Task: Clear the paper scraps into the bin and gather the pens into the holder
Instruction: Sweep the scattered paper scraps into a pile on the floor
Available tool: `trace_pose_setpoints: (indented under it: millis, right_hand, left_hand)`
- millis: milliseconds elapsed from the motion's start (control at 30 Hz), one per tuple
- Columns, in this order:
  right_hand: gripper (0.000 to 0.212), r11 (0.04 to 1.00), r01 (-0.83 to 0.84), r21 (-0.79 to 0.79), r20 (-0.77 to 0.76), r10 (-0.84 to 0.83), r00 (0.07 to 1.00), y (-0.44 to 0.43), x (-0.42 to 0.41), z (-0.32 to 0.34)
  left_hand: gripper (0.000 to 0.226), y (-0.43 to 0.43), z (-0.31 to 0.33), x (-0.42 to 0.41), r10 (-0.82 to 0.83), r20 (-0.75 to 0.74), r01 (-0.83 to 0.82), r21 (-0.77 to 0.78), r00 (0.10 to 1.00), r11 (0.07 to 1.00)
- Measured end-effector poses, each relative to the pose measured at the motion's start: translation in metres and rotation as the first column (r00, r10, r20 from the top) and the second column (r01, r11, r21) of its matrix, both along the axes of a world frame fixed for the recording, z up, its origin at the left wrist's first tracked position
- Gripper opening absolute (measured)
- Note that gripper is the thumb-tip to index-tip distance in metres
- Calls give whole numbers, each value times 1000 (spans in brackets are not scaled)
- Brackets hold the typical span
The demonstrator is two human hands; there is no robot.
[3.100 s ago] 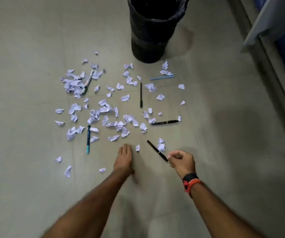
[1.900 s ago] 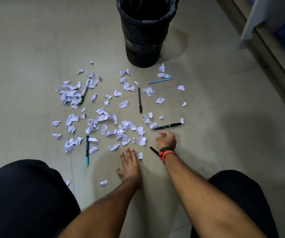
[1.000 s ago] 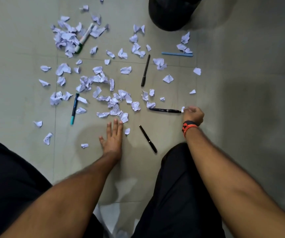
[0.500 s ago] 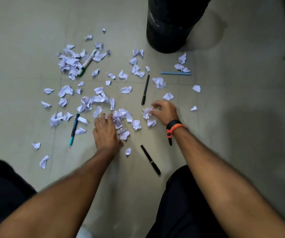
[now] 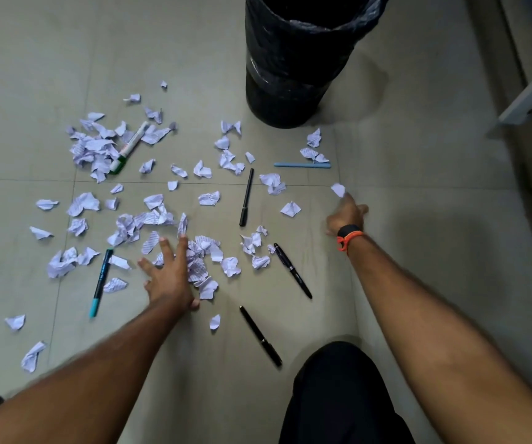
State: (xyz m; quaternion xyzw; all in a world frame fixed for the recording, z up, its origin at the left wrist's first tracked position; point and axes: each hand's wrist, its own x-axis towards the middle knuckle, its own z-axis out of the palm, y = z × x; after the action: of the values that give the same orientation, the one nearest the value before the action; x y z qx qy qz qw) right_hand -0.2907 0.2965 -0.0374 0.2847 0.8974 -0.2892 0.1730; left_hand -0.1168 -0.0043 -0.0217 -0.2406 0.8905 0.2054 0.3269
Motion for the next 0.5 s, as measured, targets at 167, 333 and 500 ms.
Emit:
trace_pose_setpoints:
  millis: [167,333,500]
  right_hand:
    - [46,940,-228,-253,-84,213,973,-34,4,-1]
    - [44,992,-125,21,-166,127,978,-4,-38,14]
    - [54,931,-363,39,-48,365,930,-28,-26,18]
  left_hand:
    - [139,1,3,-4,14,14,-14,6,1000,1000]
    - [139,3,1,-7,20,31,-20,-8,999,1000]
    - [137,3,5,-11,27,49,-27,5,998,1000]
